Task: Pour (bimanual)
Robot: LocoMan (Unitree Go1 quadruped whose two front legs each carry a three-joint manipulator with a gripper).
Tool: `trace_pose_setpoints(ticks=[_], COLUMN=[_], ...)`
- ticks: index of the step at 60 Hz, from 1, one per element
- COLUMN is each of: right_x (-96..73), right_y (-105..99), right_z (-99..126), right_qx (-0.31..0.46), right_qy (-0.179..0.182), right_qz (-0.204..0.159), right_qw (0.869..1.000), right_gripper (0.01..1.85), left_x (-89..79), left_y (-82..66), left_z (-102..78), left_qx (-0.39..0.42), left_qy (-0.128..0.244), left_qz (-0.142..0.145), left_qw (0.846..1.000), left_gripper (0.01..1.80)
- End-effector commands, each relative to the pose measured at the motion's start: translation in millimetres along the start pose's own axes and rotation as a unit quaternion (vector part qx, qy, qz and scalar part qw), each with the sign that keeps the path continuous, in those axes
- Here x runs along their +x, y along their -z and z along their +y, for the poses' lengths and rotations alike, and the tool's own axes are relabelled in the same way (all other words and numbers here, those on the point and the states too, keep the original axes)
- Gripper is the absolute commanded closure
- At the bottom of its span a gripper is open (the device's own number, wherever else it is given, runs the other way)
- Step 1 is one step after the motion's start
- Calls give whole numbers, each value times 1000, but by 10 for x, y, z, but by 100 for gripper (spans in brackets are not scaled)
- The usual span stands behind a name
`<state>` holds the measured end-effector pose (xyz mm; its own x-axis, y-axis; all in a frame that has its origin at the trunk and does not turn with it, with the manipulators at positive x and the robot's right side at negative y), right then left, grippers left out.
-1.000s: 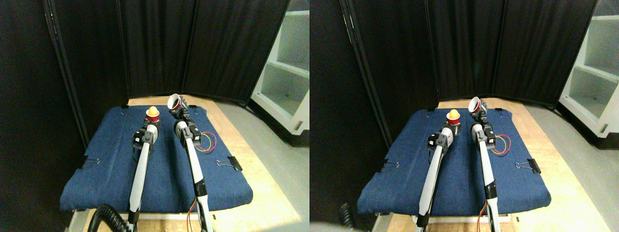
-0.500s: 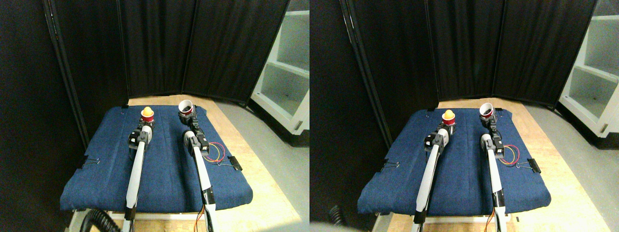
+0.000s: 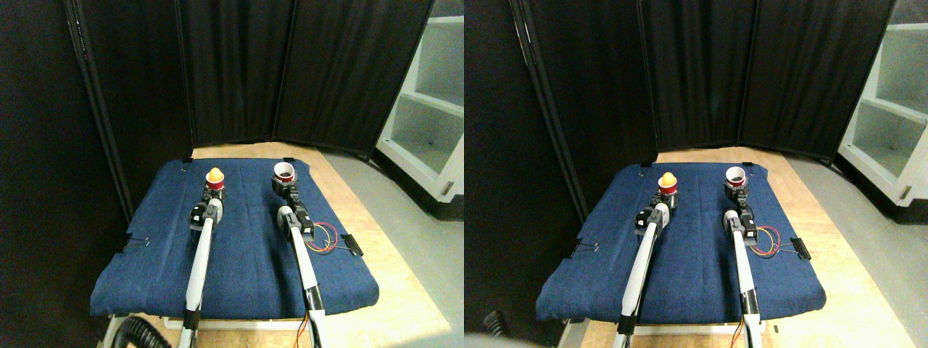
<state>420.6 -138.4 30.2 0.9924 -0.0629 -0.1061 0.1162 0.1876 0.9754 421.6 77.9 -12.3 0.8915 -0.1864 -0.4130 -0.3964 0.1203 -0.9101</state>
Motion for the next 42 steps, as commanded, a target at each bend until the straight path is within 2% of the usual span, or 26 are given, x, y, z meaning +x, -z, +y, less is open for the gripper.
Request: trace_pose_setpoints(ticks=[1, 8, 18, 33, 42], right_x=[22, 45, 58, 62, 64], right_y=[-6, -11, 10, 58, 72], right_z=[-2, -56, -110, -202, -273], right_qx=[10, 21, 8, 47, 42], right_qy=[-7, 2, -5, 19, 26], right_qz=[-4, 0, 3, 0, -2], right_qw=[1000, 1000, 1000, 999, 999], right_gripper=[148, 149, 149, 147, 147], left_x=[32, 11, -5, -19, -31], left_y=[-5, 9, -10, -36, -36], left_z=[-66, -45, -4, 126, 194], left_qx=[-3, 6, 4, 4, 7], left_qy=[23, 23, 20, 18, 15], left_qz=[-7, -8, -15, -19, -27], left_qw=[1000, 1000, 1000, 1000, 999], left_gripper=[148, 148, 148, 148, 148])
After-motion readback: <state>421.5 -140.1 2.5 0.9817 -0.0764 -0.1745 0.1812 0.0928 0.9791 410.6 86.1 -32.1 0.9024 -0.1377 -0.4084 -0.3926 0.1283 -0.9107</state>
